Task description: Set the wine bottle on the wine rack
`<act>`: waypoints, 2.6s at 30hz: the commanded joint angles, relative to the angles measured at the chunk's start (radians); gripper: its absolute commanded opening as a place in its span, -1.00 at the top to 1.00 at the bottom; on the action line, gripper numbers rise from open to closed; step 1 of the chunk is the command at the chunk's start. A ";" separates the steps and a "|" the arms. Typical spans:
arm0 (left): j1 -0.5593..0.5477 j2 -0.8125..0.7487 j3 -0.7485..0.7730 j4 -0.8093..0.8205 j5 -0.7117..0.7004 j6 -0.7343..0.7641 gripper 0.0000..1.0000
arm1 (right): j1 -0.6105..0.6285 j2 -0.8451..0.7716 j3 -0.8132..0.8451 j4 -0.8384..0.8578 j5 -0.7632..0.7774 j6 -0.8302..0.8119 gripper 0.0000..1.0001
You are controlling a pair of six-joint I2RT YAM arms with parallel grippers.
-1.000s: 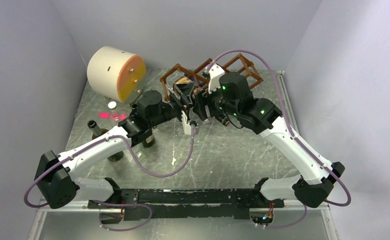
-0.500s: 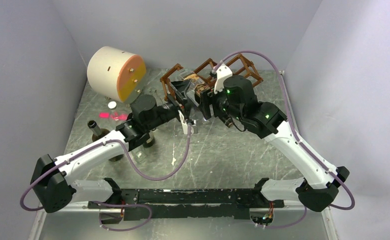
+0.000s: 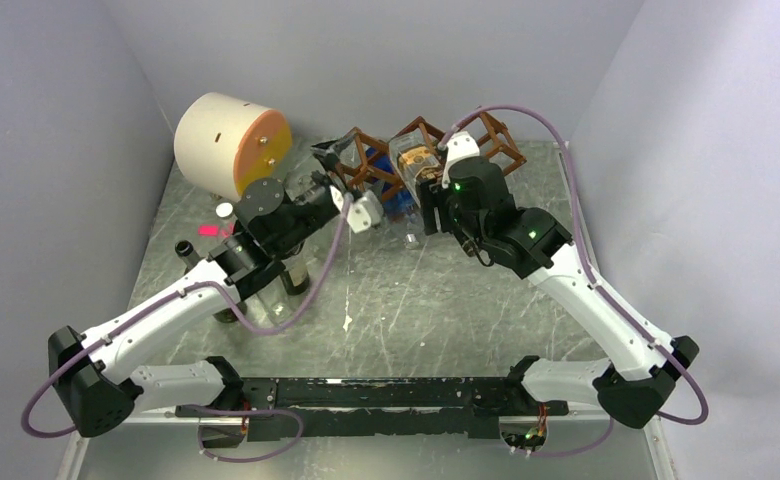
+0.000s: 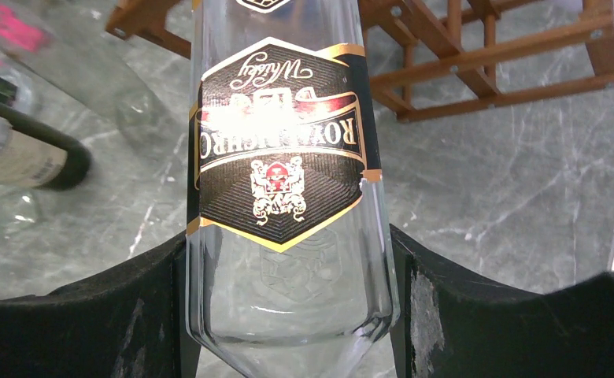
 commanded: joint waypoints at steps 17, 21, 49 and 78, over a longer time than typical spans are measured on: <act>0.003 0.007 0.277 -0.614 -0.297 -1.194 -0.98 | -0.121 -0.142 -0.262 0.036 0.116 0.178 1.00; 0.005 0.034 0.279 -0.627 -0.160 -1.264 -0.98 | -0.218 -0.108 -0.293 0.037 0.055 0.194 1.00; 0.043 0.138 0.274 -0.676 0.167 -1.326 -0.98 | -0.432 -0.031 -0.626 0.589 -0.186 0.197 1.00; 0.042 0.173 0.290 -0.647 0.241 -1.333 -0.98 | -0.433 -0.029 -0.736 0.858 -0.194 0.200 1.00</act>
